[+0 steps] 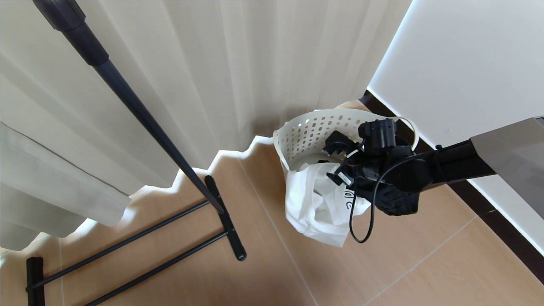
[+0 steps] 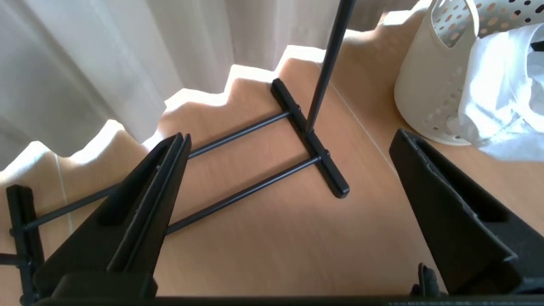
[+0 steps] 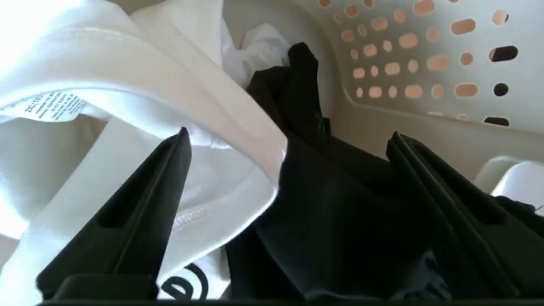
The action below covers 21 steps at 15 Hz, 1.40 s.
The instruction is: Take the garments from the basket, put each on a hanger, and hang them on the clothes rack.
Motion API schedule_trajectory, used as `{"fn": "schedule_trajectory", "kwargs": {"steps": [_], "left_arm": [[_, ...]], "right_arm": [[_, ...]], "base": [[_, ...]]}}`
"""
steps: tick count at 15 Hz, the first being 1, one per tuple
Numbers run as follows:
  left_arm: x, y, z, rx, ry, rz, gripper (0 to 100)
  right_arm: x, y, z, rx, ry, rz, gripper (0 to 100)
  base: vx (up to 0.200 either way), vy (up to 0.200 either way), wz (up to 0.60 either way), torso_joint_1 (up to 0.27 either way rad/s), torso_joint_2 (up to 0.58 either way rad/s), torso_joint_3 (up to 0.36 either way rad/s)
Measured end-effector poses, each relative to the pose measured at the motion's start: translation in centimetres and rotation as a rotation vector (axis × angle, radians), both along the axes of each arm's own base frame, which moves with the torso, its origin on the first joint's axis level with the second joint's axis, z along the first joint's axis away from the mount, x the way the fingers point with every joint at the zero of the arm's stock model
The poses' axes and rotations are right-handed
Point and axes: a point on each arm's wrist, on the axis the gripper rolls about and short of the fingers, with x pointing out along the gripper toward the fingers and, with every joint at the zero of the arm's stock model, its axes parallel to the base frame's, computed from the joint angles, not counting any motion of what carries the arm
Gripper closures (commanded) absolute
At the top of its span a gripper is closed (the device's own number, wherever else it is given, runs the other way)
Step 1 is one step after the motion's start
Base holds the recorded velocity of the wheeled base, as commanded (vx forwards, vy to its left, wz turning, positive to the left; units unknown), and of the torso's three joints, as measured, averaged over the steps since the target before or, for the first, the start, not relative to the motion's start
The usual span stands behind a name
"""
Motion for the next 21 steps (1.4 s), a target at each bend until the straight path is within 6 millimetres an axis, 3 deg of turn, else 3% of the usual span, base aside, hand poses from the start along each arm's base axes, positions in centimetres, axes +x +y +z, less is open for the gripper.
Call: {"fn": "schedule_trajectory", "kwargs": {"steps": [6, 9, 12, 17, 19, 21], "left_arm": [[0.0, 0.0, 0.0, 0.001, 0.000, 0.000, 0], [0.0, 0.0, 0.0, 0.000, 0.000, 0.000, 0], [0.0, 0.0, 0.0, 0.001, 0.000, 0.000, 0], [0.0, 0.0, 0.0, 0.001, 0.000, 0.000, 0], [0.0, 0.0, 0.0, 0.001, 0.000, 0.000, 0], [0.0, 0.0, 0.0, 0.002, 0.000, -0.001, 0]], "right_arm": [[-0.1, 0.0, 0.2, 0.088, -0.017, -0.026, 100], [-2.9, -0.5, 2.6, 0.231, -0.018, -0.052, 100], [-8.8, -1.0, 6.6, 0.371, -0.042, -0.031, 100], [-22.2, -2.9, 12.6, 0.613, -0.143, 0.110, 100], [-26.7, -4.3, 13.7, 0.705, -0.174, 0.205, 100], [-29.6, -5.8, 13.7, 0.770, -0.176, 0.284, 100]], "base": [[0.000, 0.000, 0.00, 0.000, 0.00, 0.000], [0.000, 0.000, 0.00, 0.000, 0.00, 0.000], [0.000, 0.000, 0.00, 0.000, 0.00, 0.000], [0.000, 0.000, 0.00, 0.000, 0.00, 0.000], [0.000, 0.000, 0.00, 0.000, 0.00, 0.000], [0.000, 0.000, 0.00, 0.000, 0.00, 0.000]]}}
